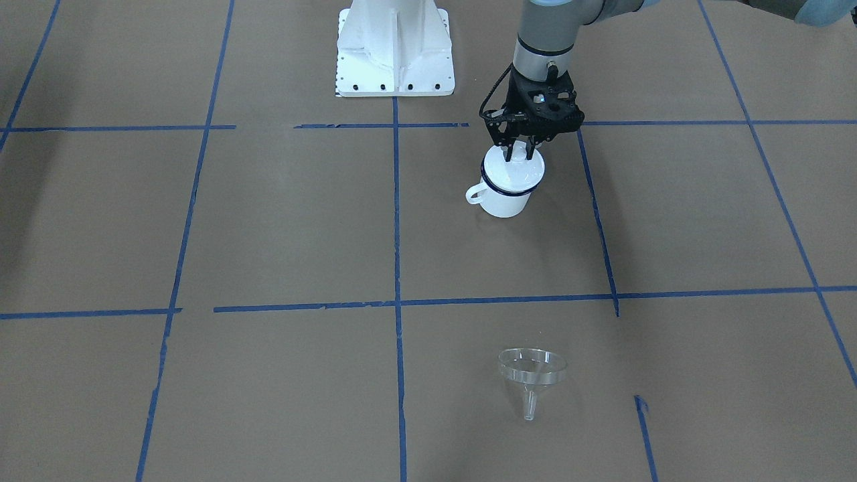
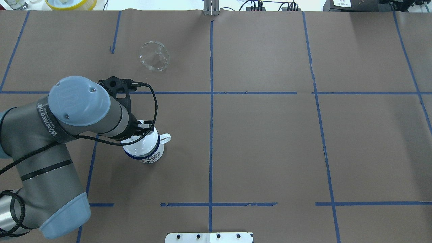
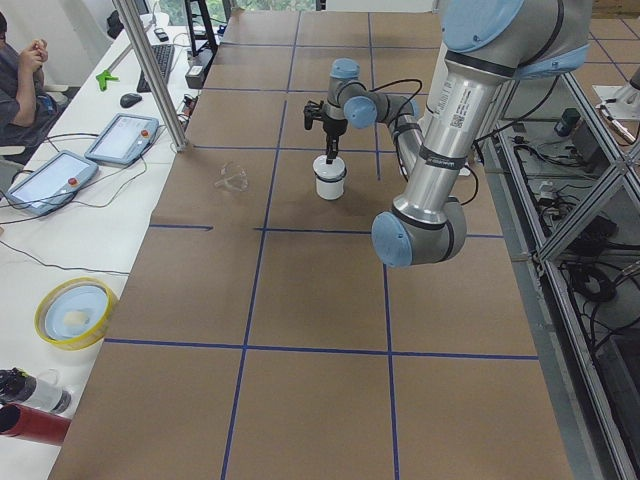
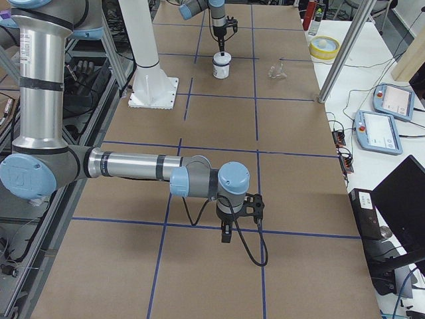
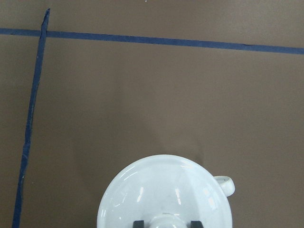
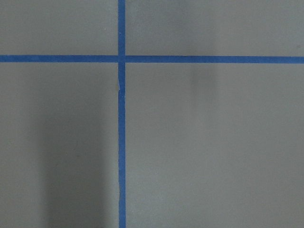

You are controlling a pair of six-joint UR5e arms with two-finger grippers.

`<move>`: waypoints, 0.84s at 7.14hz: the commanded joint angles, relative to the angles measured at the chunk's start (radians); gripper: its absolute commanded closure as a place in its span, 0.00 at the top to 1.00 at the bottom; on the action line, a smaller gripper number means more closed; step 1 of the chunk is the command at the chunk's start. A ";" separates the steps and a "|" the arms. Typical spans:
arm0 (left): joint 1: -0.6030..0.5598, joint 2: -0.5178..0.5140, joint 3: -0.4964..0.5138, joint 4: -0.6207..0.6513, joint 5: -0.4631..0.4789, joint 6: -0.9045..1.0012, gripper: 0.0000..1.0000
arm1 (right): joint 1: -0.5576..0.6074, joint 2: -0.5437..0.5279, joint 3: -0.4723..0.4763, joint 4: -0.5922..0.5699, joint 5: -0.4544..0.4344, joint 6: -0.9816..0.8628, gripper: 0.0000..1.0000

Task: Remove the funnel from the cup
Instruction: 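Lower the lid onto the mug opening and release it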

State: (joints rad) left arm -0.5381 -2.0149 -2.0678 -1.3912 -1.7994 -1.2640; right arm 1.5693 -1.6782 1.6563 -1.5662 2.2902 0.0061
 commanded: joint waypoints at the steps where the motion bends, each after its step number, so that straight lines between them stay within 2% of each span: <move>1: 0.001 0.002 0.005 0.000 0.000 0.000 0.00 | 0.000 0.000 0.000 0.000 0.000 0.000 1.00; 6: 0.003 -0.002 0.026 -0.003 0.000 0.000 0.00 | 0.000 0.000 0.000 0.000 0.000 0.000 1.00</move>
State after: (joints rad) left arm -0.5356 -2.0145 -2.0509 -1.3933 -1.7994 -1.2645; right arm 1.5693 -1.6781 1.6567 -1.5662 2.2902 0.0061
